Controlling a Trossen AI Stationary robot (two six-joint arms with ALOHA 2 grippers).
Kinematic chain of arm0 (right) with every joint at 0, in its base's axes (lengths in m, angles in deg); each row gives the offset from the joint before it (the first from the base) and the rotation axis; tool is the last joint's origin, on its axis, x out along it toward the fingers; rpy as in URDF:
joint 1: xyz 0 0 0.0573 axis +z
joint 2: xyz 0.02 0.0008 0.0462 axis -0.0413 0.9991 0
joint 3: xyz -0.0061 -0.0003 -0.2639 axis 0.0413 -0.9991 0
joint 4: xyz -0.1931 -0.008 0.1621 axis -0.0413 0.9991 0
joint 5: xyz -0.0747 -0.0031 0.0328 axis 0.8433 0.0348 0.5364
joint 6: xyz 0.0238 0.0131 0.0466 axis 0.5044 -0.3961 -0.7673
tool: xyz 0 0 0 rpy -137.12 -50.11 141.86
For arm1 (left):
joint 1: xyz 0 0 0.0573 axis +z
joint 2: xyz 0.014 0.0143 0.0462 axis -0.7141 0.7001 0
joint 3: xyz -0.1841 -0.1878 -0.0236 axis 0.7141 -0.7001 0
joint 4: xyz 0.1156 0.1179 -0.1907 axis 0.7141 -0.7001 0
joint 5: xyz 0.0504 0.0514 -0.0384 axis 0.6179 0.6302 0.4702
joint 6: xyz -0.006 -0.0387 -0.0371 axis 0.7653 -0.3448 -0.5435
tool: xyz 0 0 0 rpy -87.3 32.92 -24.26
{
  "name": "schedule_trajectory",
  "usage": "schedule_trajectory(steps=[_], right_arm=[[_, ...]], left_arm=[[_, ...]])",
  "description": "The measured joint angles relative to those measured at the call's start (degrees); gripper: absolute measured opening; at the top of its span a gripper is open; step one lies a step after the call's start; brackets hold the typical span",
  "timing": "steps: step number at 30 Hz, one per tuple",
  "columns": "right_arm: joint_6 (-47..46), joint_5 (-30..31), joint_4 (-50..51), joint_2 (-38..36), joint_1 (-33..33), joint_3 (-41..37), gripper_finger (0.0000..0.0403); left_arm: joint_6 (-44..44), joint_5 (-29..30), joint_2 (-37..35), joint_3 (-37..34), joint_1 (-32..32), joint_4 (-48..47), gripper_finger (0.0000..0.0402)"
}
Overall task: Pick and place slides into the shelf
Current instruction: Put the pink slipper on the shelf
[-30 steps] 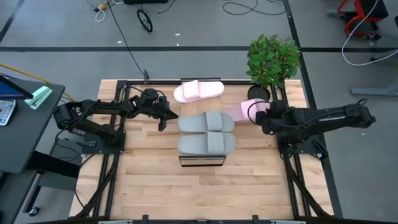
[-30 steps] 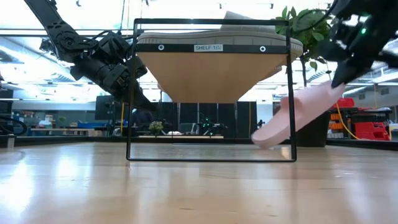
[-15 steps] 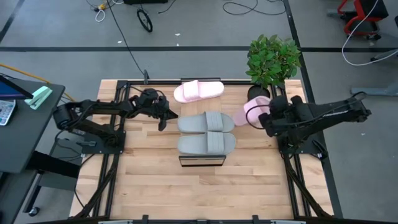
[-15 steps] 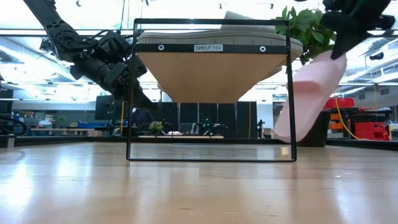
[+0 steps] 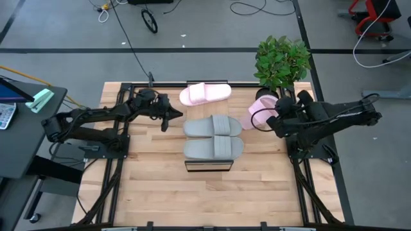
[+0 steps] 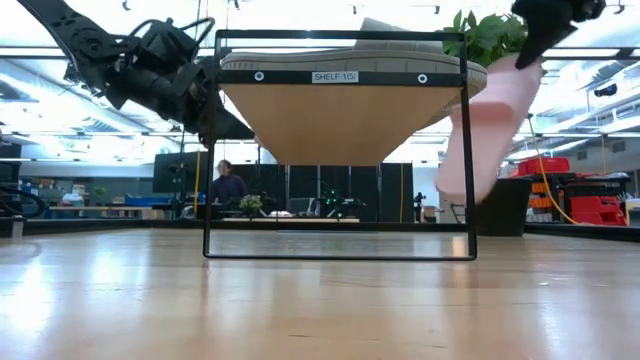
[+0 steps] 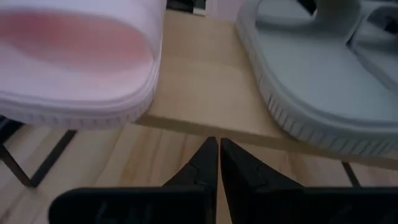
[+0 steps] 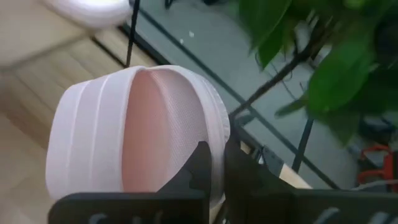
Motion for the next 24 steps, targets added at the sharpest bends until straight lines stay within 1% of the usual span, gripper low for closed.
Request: schedule_trajectory(steps=[7, 14, 18, 24], right_arm=[[7.3, 3.0, 0.0, 0.4, 0.0, 6.6, 0.0021], [12.9, 4.8, 0.0, 1.2, 0.0, 11.5, 0.0021], [14.5, 6.1, 0.0, 1.5, 0.0, 13.2, 0.0020], [15.1, 6.2, 0.0, 1.7, 0.0, 13.9, 0.0020]], left_arm=[[-1.3, 0.0, -4.2, 0.0, 0.0, -0.7, 0.0031], [-1.5, 0.0, -5.0, 0.0, 0.0, -1.1, 0.0032], [-1.3, 0.0, -5.0, 0.0, 0.0, -2.1, 0.0025], [-0.9, 0.0, -5.0, 0.0, 0.0, -3.1, 0.0021]])
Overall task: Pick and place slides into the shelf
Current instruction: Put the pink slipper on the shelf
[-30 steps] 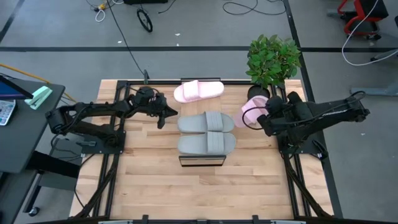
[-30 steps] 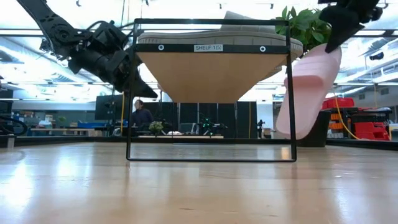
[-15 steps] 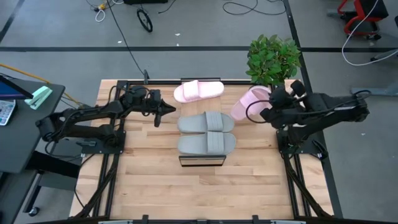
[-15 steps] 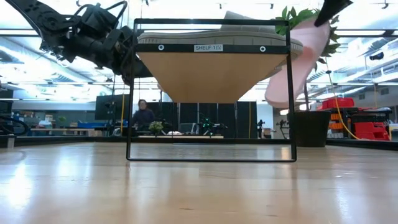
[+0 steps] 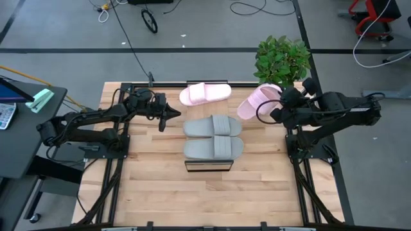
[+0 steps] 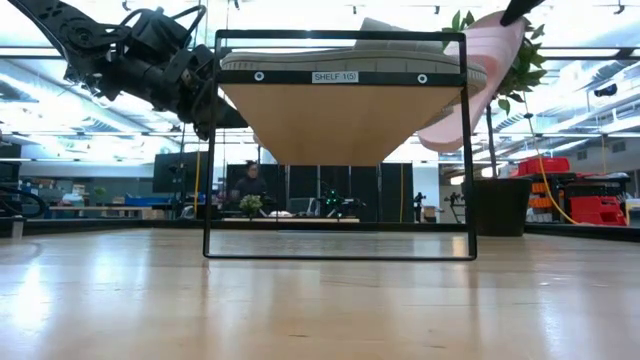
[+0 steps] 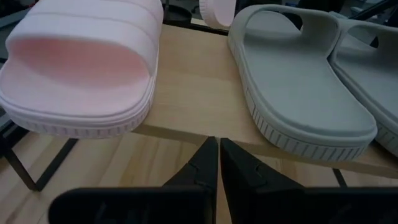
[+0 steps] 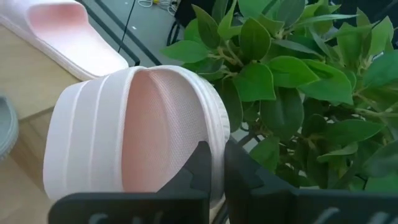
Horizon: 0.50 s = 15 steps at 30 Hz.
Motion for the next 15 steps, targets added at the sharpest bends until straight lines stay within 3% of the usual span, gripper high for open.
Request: schedule_trajectory(steps=[15], right_arm=[[5.1, 2.4, 0.0, 0.4, 0.1, 0.0, 0.0020]], left_arm=[[1.3, 0.0, 0.0, 0.0, 0.0, -0.3, 0.0027]])
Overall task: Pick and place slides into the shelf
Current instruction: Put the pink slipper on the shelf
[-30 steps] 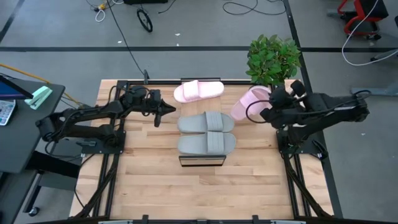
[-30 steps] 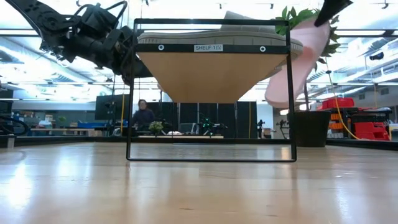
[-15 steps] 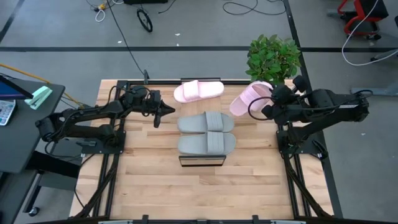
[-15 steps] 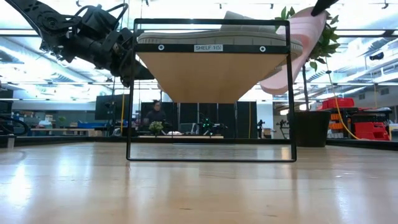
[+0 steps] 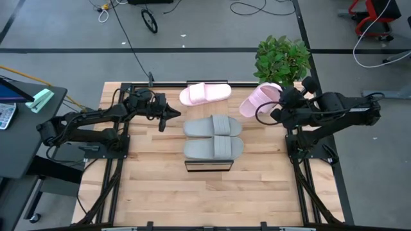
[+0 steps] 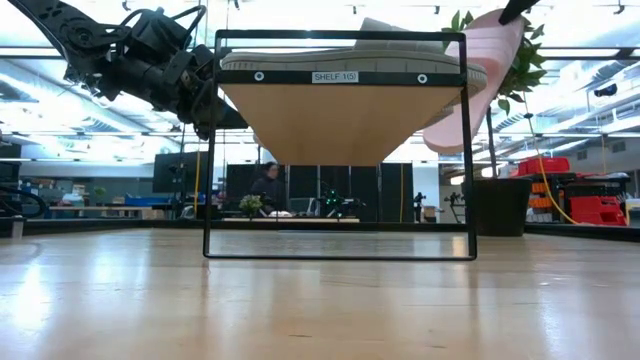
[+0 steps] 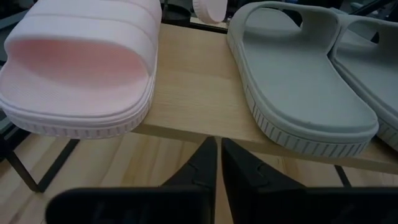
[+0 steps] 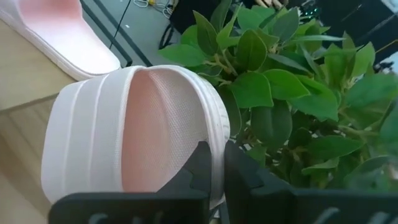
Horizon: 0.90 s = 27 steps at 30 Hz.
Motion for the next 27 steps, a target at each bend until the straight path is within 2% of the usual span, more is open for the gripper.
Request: schedule_trajectory(steps=[8, 14, 20, 27], right_arm=[[2.2, 2.0, 0.0, 1.8, 4.7, 0.0, 0.0020], [4.7, 8.3, 0.0, 4.8, 7.4, 1.7, 0.0020], [10.9, 12.4, 0.0, 9.5, 9.5, 8.8, 0.0020], [25.3, 13.3, 0.0, 16.0, 13.7, 21.3, 0.0020]], left_arm=[[0.9, 0.0, 0.0, 0.0, 0.0, 0.0, 0.0018], [0.8, 0.0, 0.0, 0.0, 0.0, 0.0, 0.0026], [0.4, 0.0, 0.0, 0.0, 0.0, 0.1, 0.0032], [-1.0, 0.0, -0.5, 0.0, 0.0, 3.5, 0.0023]])
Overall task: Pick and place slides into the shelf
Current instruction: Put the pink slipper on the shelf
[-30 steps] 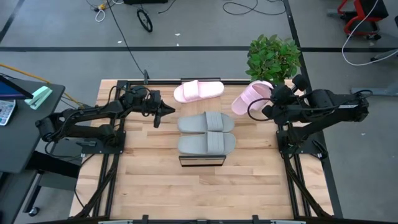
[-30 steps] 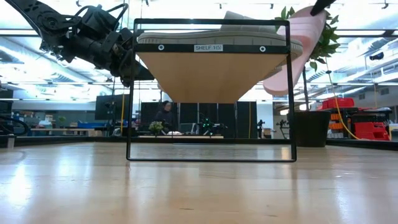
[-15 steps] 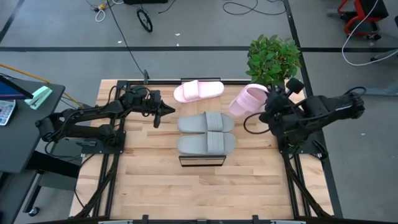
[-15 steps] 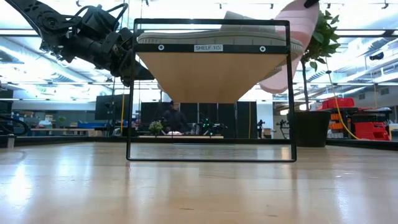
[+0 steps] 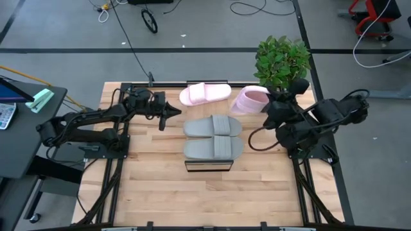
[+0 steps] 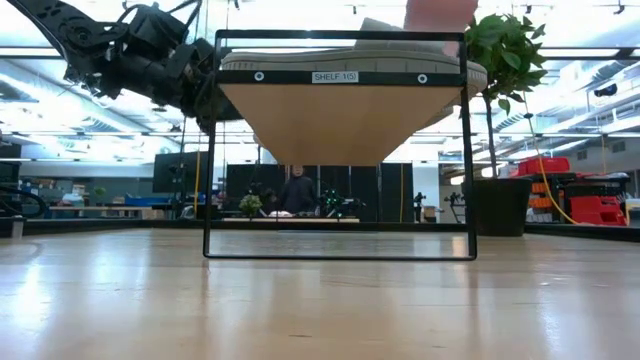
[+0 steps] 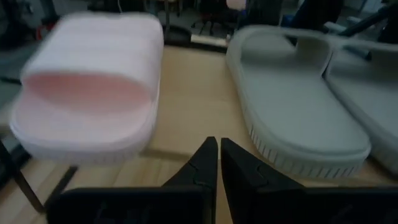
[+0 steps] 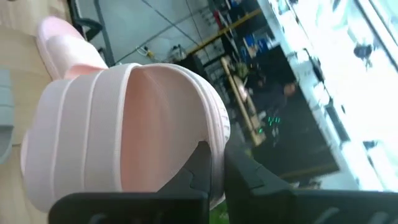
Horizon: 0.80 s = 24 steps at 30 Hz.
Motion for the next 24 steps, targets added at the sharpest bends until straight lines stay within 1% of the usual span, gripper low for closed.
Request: schedule_trajectory(steps=[2, 4, 9, 12, 15, 19, 22, 24], right_arm=[[3.9, 0.1, 0.0, 2.0, 0.9, 4.2, 0.0020], [7.1, 0.6, 0.0, 4.1, 1.5, 8.5, 0.0020], [13.7, 2.9, -0.2, 9.2, 1.7, 17.9, 0.0020], [17.7, 3.4, -0.8, 11.7, 1.7, 21.5, 0.0020], [21.0, 3.4, -2.2, 13.6, 1.6, 23.3, 0.0020], [24.7, 3.3, -5.5, 15.1, 1.6, 24.3, 0.0020], [29.3, 2.3, -11.7, 15.5, 1.6, 24.3, 0.0020], [33.3, 1.4, -16.8, 15.6, 1.6, 24.3, 0.0020]], left_arm=[[0.3, -0.1, -0.6, 1.0, 0.0, 0.1, 0.0025], [0.2, -1.4, -1.3, 3.0, 0.0, 0.0, 0.0030], [0.2, -6.7, -1.7, 11.7, -0.2, -1.1, 0.0045], [0.7, -9.1, -1.7, 17.7, -1.0, -4.6, 0.0054], [3.2, -9.8, -1.7, 24.0, -2.4, -10.3, 0.0064], [8.8, -8.7, -1.7, 32.3, -4.4, -20.1, 0.0078], [12.7, -5.1, -1.6, 36.9, -6.0, -24.9, 0.0089], [14.1, -3.0, -1.6, 39.1, -7.0, -26.3, 0.0096]])
